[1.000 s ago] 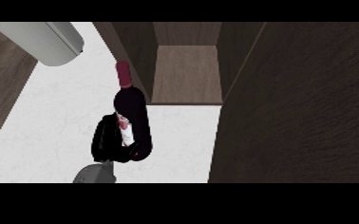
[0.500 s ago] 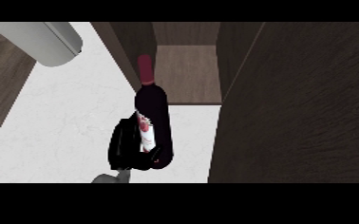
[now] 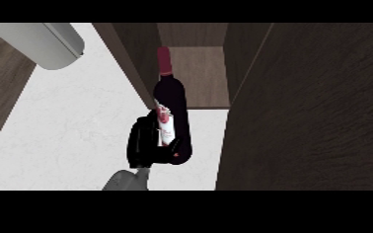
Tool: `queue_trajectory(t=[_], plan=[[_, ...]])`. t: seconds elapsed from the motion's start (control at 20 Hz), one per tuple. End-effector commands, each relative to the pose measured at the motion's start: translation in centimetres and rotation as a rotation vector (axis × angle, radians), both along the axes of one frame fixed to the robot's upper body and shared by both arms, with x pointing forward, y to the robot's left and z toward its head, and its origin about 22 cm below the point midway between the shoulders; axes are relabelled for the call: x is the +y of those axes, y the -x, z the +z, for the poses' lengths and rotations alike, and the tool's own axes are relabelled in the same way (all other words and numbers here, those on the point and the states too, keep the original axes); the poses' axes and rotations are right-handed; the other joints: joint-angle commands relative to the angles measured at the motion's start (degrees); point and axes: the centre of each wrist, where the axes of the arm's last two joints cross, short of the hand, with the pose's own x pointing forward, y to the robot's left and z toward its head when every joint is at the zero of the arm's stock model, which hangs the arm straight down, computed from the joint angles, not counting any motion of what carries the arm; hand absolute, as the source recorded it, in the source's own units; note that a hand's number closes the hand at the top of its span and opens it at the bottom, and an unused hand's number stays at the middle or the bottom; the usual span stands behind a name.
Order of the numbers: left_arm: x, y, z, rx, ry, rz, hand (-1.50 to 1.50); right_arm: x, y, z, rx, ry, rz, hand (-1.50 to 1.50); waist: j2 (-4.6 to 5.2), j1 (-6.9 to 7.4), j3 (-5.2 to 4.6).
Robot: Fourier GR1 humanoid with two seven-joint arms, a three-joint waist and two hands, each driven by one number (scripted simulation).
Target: Pick up the wine, place it into the cabinet and close the cabinet
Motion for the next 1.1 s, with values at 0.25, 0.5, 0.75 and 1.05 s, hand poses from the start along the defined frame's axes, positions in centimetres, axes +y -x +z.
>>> queue_trajectory(t=[0.25,0.5,0.75,1.05], plan=[[-1.1,-0.9,-2.7,-0.025,-0.014,0.009,1.50,-0.2,0.3,0.0,0.000,-0.018,0.041,-1.50,0.06,-0.12,-0.01],[-1.3,-3.9,-0.8,-0.047,-0.021,0.021,1.50,-2.1,0.3,-1.0,-0.027,-0.034,0.034,-1.50,0.06,-0.15,0.02],[-2.8,-6.2,0.0,-0.053,-0.042,0.060,1.50,0.5,0.2,-0.6,-0.005,-0.017,0.042,-1.50,0.20,-0.86,-0.04],[-3.6,-8.1,1.5,-0.009,-0.044,0.055,1.50,-1.0,-1.3,-0.1,-0.019,-0.040,0.036,-1.50,0.22,-0.91,-0.02]])
